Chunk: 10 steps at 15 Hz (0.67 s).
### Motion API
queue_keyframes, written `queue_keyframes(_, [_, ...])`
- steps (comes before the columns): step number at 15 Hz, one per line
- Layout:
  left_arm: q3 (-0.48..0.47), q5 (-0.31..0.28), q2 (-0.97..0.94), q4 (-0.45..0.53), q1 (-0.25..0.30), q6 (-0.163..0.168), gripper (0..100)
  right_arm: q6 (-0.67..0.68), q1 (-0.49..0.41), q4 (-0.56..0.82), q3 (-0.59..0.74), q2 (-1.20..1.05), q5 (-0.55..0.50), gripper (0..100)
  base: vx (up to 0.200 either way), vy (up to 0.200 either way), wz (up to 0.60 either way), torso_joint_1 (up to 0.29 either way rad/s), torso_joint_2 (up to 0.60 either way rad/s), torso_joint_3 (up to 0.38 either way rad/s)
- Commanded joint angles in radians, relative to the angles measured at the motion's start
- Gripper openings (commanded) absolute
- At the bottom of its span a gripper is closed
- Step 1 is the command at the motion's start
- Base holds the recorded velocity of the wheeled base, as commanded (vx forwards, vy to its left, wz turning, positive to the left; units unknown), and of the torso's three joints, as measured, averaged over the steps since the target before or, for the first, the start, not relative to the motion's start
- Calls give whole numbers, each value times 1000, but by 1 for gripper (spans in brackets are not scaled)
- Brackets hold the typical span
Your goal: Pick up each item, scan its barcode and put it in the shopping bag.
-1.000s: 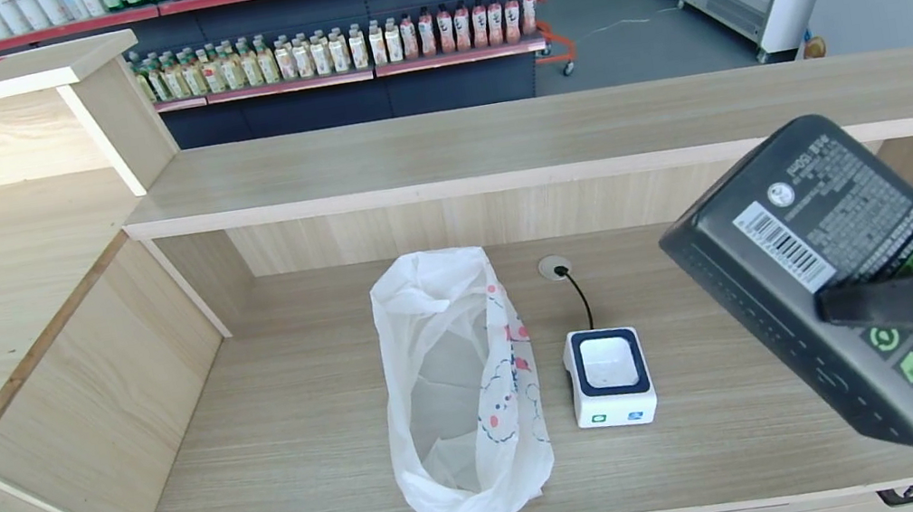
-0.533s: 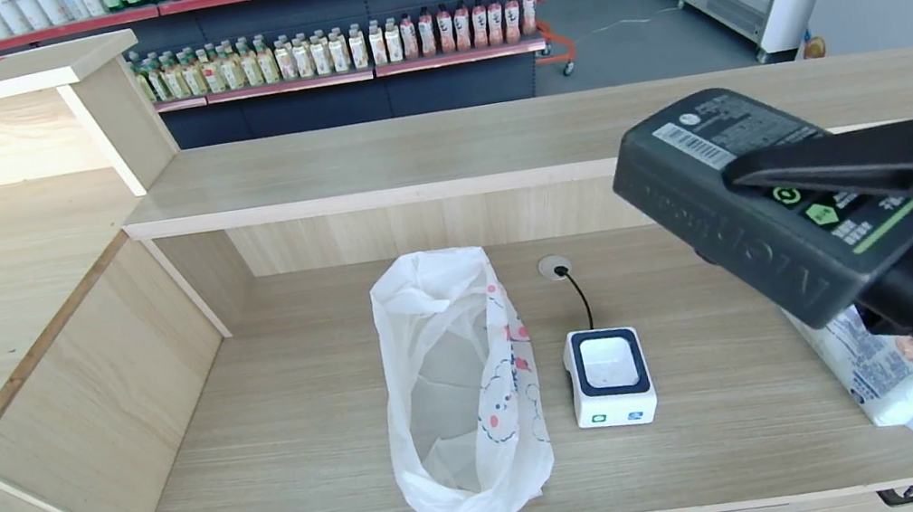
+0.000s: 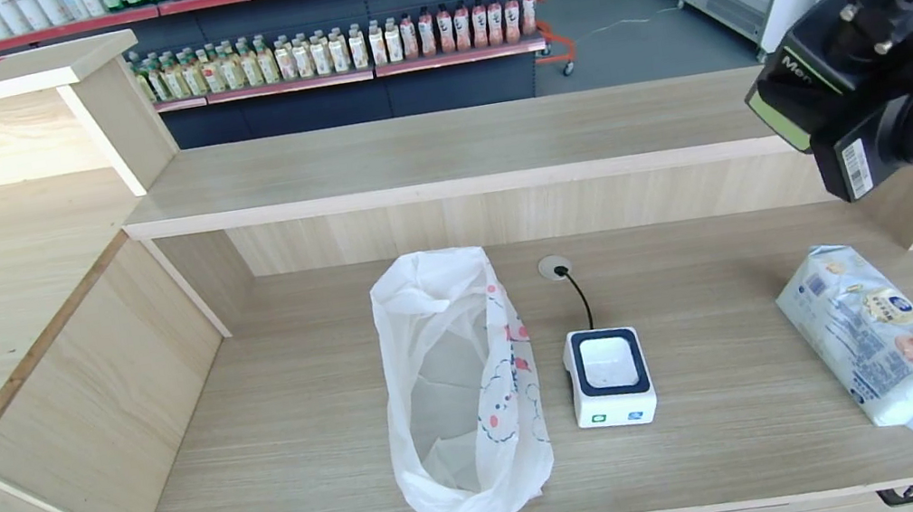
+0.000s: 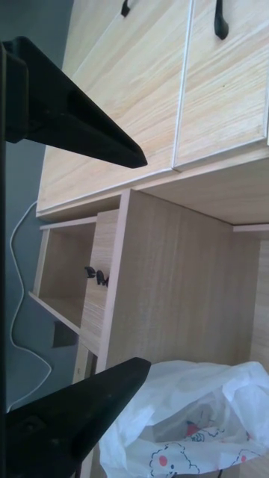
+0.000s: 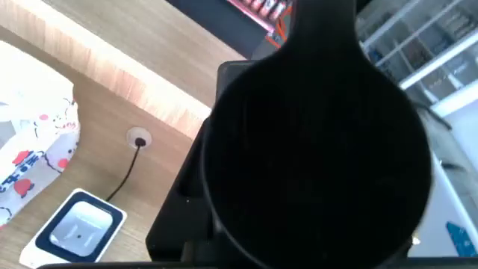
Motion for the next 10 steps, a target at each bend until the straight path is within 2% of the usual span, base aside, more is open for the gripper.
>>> queue_keyframes(1, [0,1,0,0,0,0,100,148,-44,147,-8,43,-66,0,0,0,0,0,0,0])
queue_keyframes(2, [0,-1,0,0,0,0,100,174,-81,236,-2,22,-64,0,0,0,0,0,0,0])
queue_keyframes(4, [0,1,0,0,0,0,100,209,-130,302,-21,13,-64,0,0,0,0,0,0,0])
queue_keyframes(5, [0,1,0,0,0,0,100,255,-148,324,-30,20,-58,0,0,0,0,0,0,0])
queue_keyframes(6, [0,1,0,0,0,0,100,347,-153,337,-39,26,0,0,0,0,0,0,0,0])
queue_keyframes(7, [0,1,0,0,0,0,100,444,-182,350,-42,37,138,0,0,0,0,0,0,0])
queue_keyframes(8, [0,1,0,0,0,0,100,473,-208,351,-42,39,223,0,0,0,0,0,0,0])
queue_keyframes(10, [2,1,0,0,0,0,100,563,-302,350,-34,51,539,0,0,0,0,0,0,0])
